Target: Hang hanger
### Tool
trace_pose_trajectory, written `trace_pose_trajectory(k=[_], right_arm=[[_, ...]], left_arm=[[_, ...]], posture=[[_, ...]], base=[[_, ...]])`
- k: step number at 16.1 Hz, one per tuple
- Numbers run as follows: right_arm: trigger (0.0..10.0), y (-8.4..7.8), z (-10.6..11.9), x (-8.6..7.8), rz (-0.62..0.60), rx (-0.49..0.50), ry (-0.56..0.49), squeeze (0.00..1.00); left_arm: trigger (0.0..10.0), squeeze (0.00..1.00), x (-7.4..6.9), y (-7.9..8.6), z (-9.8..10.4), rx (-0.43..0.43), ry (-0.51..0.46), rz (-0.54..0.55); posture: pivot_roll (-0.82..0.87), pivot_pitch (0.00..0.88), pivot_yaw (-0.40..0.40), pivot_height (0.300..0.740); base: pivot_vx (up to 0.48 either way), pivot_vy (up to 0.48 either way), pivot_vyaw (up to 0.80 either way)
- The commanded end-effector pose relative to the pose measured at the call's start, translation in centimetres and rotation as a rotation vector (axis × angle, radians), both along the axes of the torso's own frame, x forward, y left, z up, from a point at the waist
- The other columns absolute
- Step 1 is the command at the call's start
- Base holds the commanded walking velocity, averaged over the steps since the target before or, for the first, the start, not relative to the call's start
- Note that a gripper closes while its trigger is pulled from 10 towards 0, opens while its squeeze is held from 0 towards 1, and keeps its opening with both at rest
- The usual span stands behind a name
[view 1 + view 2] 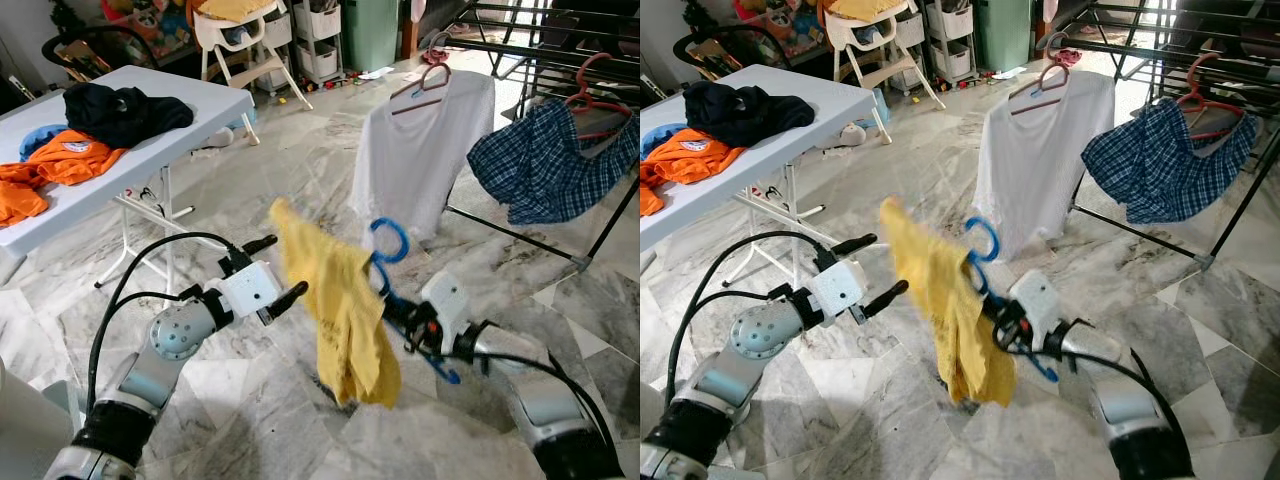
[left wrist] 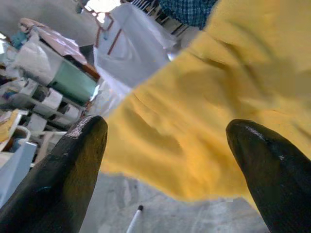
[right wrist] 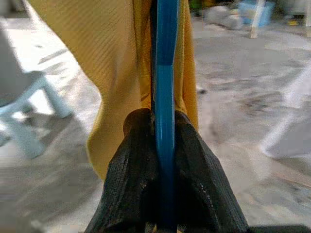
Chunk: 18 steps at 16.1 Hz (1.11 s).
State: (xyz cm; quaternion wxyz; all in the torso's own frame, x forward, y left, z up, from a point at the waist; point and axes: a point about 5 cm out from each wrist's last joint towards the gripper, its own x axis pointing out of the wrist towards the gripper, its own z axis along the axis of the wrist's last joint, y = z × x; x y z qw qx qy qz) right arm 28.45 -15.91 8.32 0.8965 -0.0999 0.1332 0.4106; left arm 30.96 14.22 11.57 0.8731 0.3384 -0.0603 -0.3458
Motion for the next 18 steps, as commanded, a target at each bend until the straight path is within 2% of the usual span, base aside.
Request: trace_pose_trajectory(k=[1, 4, 6, 7, 9, 11, 14, 15, 16, 17, 18], right_arm=[[10.0, 1.6, 1.6, -0.1, 0.091, 0.056, -0.044, 0.00], [10.0, 2.2, 2.2, -0.6, 0.131, 0.070, -0.043, 0.00], [10.0, 2.3, 2.6, -0.6, 0.132, 0.074, -0.044, 0.00], [10.0, 2.2, 2.6, -0.6, 0.124, 0.069, -0.044, 0.00], [10.0, 2.2, 2.6, -0.6, 0.123, 0.068, -0.043, 0.00], [10.0, 2.4, 2.6, -0.7, 0.120, 0.068, -0.038, 0.00], [10.0, 2.5, 2.6, -0.7, 0.120, 0.064, -0.035, 0.00], [10.0, 2.6, 2.7, -0.6, 0.120, 0.065, -0.036, 0.00], [10.0, 2.6, 2.7, -0.6, 0.119, 0.066, -0.036, 0.00], [10.0, 2.4, 2.5, -0.6, 0.114, 0.061, -0.032, 0.00], [10.0, 2.3, 2.4, -0.6, 0.110, 0.057, -0.029, 0.00]], left_arm=[[10.0, 1.00, 0.3, 0.4, -0.5, 0.030, 0.004, 0.039], [10.0, 1.00, 0.7, 0.3, -1.5, 0.001, 0.044, 0.121], [10.0, 1.00, 0.9, -0.1, -2.0, -0.060, 0.098, 0.177], [10.0, 0.70, 0.8, -0.4, -2.1, -0.113, 0.131, 0.194], [10.0, 0.00, 0.7, -1.0, -2.4, -0.214, 0.193, 0.222], [10.0, 0.00, 0.8, -1.9, -2.1, -0.324, 0.242, 0.241], [10.0, 0.00, 0.5, -2.6, -2.2, -0.373, 0.291, 0.224], [3.0, 0.00, 0.2, -3.2, -2.3, -0.428, 0.346, 0.201], [1.9, 0.00, 0.1, -3.3, -2.1, -0.453, 0.367, 0.193], [5.7, 0.00, 0.0, -3.2, -1.5, -0.457, 0.345, 0.188], [10.0, 0.00, 0.2, -2.7, -1.1, -0.458, 0.318, 0.215]], posture=[[-0.10, 0.009, 0.155, 0.740], [-0.11, 0.010, 0.160, 0.740], [-0.11, 0.013, 0.160, 0.740], [-0.11, 0.014, 0.161, 0.740], [-0.11, 0.016, 0.162, 0.740], [-0.11, 0.018, 0.163, 0.740], [-0.11, 0.019, 0.165, 0.740], [-0.11, 0.018, 0.167, 0.740], [-0.11, 0.020, 0.168, 0.740], [-0.11, 0.021, 0.167, 0.740], [-0.11, 0.020, 0.167, 0.740]], base=[[0.000, 0.000, 0.00], [0.000, 0.000, 0.00], [0.000, 0.000, 0.00], [0.000, 0.000, 0.00], [0.000, 0.000, 0.00], [0.000, 0.000, 0.00], [0.000, 0.000, 0.00], [0.000, 0.000, 0.00], [0.000, 0.000, 0.00], [0.000, 0.000, 0.00], [0.000, 0.000, 0.00]])
